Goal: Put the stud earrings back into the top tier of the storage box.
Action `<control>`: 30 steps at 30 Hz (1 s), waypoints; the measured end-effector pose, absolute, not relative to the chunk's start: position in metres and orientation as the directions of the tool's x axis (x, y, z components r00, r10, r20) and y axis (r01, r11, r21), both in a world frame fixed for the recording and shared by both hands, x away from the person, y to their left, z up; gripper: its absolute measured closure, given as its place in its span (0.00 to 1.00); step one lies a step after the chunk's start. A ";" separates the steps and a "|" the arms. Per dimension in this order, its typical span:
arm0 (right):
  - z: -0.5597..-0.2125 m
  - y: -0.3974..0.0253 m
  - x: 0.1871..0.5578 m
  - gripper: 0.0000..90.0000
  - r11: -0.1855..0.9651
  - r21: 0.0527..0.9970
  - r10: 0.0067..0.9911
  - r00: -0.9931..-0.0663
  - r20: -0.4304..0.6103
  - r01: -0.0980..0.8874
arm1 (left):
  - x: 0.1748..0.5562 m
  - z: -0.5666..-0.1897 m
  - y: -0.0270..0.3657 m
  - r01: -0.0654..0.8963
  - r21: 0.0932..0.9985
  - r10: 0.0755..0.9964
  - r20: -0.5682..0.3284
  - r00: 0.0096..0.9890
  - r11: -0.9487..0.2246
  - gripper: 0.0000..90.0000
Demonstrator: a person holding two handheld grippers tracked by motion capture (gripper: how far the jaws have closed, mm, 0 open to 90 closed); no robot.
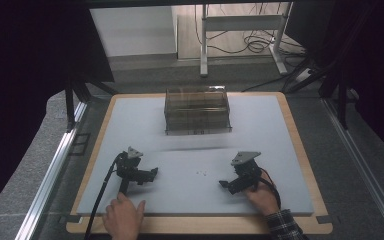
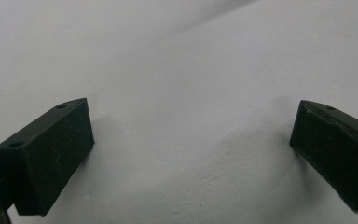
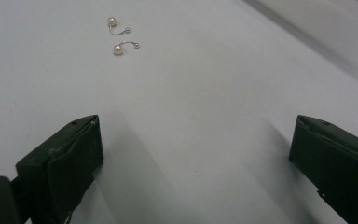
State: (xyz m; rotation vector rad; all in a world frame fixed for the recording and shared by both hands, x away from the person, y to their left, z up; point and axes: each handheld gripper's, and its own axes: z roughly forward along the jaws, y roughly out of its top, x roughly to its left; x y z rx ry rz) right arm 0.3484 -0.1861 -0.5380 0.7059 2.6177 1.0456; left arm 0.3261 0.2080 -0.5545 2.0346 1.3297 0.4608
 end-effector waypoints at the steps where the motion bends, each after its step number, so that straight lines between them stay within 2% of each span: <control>1: -0.538 -0.186 0.348 0.02 0.628 0.696 0.516 -0.856 -0.038 0.348 | 0.326 -0.554 0.208 0.674 0.688 0.905 -0.059 0.422 -0.269 0.00; 30: -0.537 -0.186 0.349 0.03 0.634 0.688 0.515 -0.857 -0.034 0.354 | 0.326 -0.554 0.208 0.674 0.685 0.904 -0.052 0.425 -0.278 0.00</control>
